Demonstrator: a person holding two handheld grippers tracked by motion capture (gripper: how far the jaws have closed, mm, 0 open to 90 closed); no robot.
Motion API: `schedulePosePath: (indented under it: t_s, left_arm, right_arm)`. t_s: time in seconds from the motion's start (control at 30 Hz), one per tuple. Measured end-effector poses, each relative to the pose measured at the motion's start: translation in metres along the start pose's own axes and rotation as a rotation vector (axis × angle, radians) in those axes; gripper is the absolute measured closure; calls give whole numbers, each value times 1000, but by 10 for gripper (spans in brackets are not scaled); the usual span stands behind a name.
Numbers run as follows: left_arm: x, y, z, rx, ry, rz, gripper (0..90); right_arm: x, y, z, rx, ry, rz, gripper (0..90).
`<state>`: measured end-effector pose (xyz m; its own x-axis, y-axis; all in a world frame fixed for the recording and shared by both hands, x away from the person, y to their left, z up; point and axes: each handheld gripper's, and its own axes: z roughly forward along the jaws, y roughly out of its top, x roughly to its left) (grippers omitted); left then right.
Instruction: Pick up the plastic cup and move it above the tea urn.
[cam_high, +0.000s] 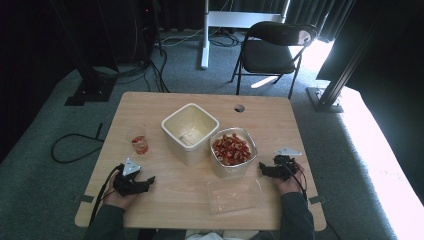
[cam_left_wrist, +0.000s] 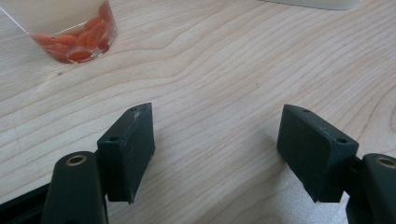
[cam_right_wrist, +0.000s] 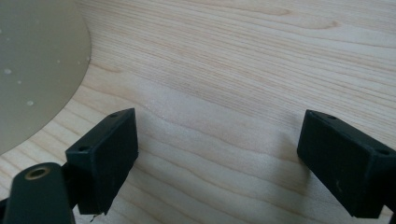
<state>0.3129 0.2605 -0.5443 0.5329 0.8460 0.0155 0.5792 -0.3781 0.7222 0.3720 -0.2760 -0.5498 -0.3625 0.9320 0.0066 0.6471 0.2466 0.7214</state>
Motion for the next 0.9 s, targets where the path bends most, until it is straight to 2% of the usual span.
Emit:
schedulePosePath:
  t_s: [0.23, 0.4, 0.5, 0.67, 0.73, 0.9]
  left_arm:
    - [-2, 1, -1, 22, -9, 8, 269]
    - [-13, 6, -4, 58, -12, 18, 383]
    - [-21, 10, -6, 54, -52, 13, 392]
    - [-41, 23, -12, -6, -137, 9, 390]
    - [-54, 29, -13, -16, -144, 40, 390]
    - [-85, 48, -11, -52, -224, 74, 383]
  right_arm:
    - [-2, -2, -2, -4, -1, 2, 139]
    - [-2, -5, -12, 23, -6, 7, 236]
    - [0, -9, -20, 43, -12, 11, 268]
    - [5, -25, -35, 39, -6, -1, 264]
    - [7, -31, -41, 35, 7, -6, 263]
    - [24, -44, -54, 30, 39, -39, 263]
